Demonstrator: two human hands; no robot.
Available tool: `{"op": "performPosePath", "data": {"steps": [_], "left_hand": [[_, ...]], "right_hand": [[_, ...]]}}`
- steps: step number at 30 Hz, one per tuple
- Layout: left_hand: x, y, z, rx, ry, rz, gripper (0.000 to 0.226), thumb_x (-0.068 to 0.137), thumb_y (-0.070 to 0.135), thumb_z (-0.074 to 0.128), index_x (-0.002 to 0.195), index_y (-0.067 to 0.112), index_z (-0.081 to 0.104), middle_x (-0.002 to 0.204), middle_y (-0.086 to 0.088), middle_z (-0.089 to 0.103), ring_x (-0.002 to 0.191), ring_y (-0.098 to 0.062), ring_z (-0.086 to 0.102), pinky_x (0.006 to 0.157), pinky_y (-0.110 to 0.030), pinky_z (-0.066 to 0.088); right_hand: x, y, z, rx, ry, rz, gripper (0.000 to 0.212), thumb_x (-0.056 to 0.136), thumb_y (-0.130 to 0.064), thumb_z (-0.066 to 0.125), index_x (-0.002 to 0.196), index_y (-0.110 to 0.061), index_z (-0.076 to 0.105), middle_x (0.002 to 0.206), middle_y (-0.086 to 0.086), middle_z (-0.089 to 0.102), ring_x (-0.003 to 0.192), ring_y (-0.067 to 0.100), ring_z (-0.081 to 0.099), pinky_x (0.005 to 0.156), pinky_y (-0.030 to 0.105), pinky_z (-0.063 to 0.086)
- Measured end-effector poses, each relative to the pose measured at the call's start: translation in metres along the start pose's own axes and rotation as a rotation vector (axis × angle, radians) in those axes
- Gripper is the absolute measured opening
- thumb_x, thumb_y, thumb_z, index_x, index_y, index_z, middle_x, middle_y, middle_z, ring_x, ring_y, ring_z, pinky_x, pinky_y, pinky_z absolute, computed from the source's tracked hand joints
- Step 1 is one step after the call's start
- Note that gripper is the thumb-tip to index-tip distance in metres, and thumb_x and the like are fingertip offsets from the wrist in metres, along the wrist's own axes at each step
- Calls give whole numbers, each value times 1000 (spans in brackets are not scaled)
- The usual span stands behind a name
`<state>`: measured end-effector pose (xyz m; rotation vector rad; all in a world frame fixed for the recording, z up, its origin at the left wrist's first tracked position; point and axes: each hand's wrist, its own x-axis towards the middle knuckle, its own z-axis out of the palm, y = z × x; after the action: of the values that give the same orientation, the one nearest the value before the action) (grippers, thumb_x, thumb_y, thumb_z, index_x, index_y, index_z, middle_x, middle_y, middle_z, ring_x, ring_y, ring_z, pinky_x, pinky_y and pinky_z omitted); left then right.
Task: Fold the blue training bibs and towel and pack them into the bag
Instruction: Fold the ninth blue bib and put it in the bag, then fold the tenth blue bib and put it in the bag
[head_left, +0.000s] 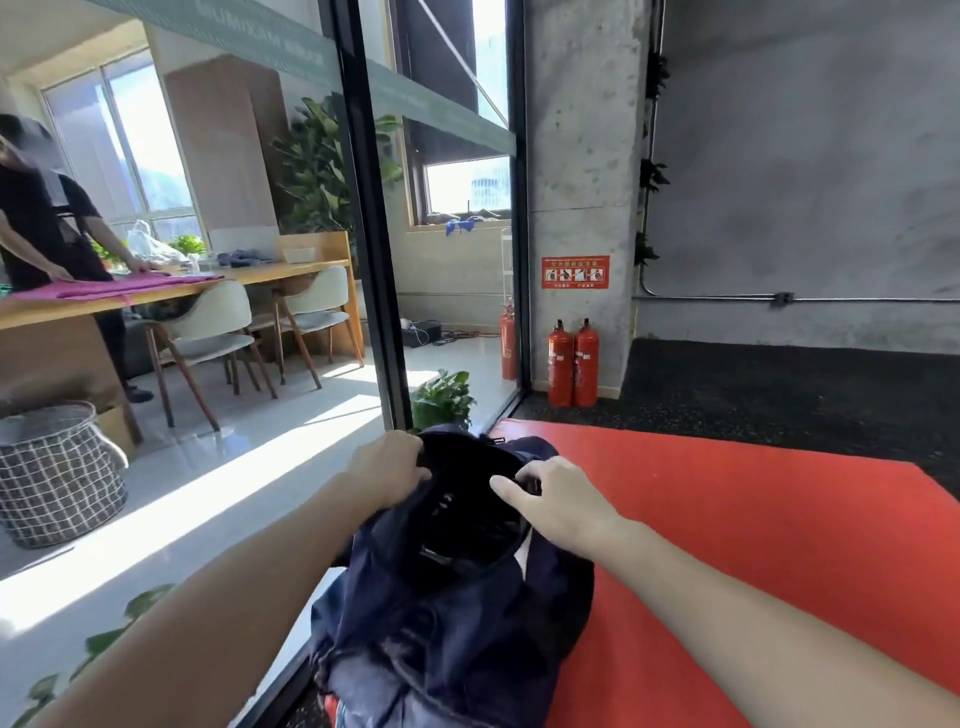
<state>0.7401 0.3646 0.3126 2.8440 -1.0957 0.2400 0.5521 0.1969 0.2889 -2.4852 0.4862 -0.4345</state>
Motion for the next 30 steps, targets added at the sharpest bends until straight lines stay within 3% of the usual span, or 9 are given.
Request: {"op": "performPosePath", "data": {"steps": [3, 6, 12, 18, 23, 30], "left_hand": [[-25, 18, 11, -64, 87, 12, 32, 95, 43, 58, 119, 25, 66, 115, 0, 59, 107, -24, 58, 88, -41, 53], [-48, 48, 4, -185, 213, 13, 29, 97, 39, 55, 123, 31, 67, 119, 4, 56, 118, -20, 53, 93, -40, 51], [-103, 165, -9, -338, 323, 181, 27, 99, 43, 52, 119, 34, 68, 116, 13, 56, 106, -12, 58, 79, -30, 47], [-154, 323, 15, -378, 191, 393, 38, 95, 59, 50, 120, 35, 65, 117, 13, 61, 103, -15, 64, 83, -33, 52], [-202, 451, 35, -407, 59, 572, 38, 95, 58, 50, 123, 36, 62, 113, 11, 65, 105, -16, 63, 85, -35, 52], [-281, 603, 72, -381, -187, 788, 37, 93, 54, 52, 121, 33, 62, 110, 4, 70, 106, -25, 65, 86, -38, 54]], "right_hand": [[-22, 18, -10, 42, 41, -16, 47, 88, -71, 52, 108, -31, 68, 114, -7, 59, 110, 14, 57, 99, 36, 46], [-51, 38, -29, 28, 53, 25, 52, 90, -69, 51, 117, -27, 65, 118, -8, 58, 113, 12, 55, 101, 36, 45], [-131, 102, -70, -13, 60, 134, 59, 91, -67, 53, 128, -23, 60, 126, -3, 57, 119, 15, 55, 104, 36, 45], [-245, 187, -130, -60, 139, 287, 51, 91, -65, 55, 123, -25, 61, 119, -7, 63, 111, 12, 59, 99, 34, 47], [-350, 262, -180, -25, 322, 469, 35, 94, -48, 63, 115, -20, 67, 107, -6, 70, 103, 13, 63, 94, 30, 48], [-480, 355, -206, 42, 429, 787, 26, 90, -47, 68, 100, -24, 70, 89, -8, 71, 90, 16, 67, 83, 33, 52]]}}
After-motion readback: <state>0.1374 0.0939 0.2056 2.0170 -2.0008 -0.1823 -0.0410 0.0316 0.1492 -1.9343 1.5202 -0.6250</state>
